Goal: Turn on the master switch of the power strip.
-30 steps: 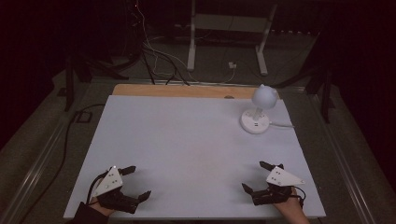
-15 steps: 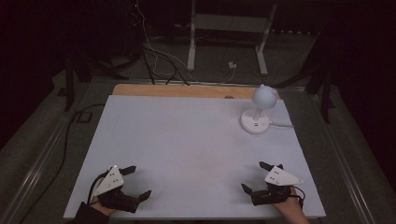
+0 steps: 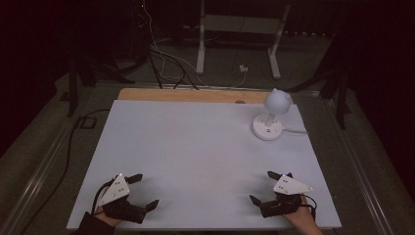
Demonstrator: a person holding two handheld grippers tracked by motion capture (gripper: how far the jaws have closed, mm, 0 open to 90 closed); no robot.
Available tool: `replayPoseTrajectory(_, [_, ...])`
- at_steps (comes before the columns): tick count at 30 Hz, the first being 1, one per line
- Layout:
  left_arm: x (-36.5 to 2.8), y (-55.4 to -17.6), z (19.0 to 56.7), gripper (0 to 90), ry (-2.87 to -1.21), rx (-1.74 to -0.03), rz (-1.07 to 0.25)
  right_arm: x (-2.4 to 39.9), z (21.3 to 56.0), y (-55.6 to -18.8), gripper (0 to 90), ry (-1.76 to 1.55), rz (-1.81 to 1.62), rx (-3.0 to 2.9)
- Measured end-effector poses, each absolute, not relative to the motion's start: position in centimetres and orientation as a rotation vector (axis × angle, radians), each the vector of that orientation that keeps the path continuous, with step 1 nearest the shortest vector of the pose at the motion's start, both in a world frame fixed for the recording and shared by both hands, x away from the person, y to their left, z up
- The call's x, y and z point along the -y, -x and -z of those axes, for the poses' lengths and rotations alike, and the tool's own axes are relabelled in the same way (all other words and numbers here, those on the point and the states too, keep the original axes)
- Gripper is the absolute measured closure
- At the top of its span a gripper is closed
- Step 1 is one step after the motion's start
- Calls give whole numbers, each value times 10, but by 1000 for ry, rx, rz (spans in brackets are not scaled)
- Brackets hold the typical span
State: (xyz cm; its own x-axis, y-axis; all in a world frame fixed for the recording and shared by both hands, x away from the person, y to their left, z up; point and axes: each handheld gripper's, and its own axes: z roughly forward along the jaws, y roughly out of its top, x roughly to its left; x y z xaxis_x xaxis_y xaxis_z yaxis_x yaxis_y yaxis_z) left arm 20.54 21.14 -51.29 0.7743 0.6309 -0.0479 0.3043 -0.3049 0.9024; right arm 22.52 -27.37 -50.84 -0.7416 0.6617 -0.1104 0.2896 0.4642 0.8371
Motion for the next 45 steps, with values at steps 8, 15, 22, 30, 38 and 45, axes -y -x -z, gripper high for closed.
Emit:
replayPoseTrajectory(8, [-211, -205, 513, 2, -1908, -709, -387, 269, 500, -226, 0, -796, -1261, -2339])
replayPoseTrajectory(15, [-211, -205, 513, 2, -1906, -706, -388, 266, 492, -229, 0, -804, -1284, -2360])
replayPoseTrajectory(22, [-211, -205, 512, 2, -1902, -705, -385, 263, 482, -234, 0, -797, -1285, -2367])
replayPoseTrajectory(30, [-211, -205, 512, 2, -1904, -702, -382, 262, 469, -241, 0, -797, -1309, -2339])
replayPoseTrajectory(38, [-211, -204, 512, 2, -1904, -705, -383, 260, 461, -251, 0, -801, -1318, -2332])
replayPoseTrajectory(45, [-211, -205, 512, 2, -1907, -703, -383, 259, 454, -260, 0, -807, -1312, -2312])
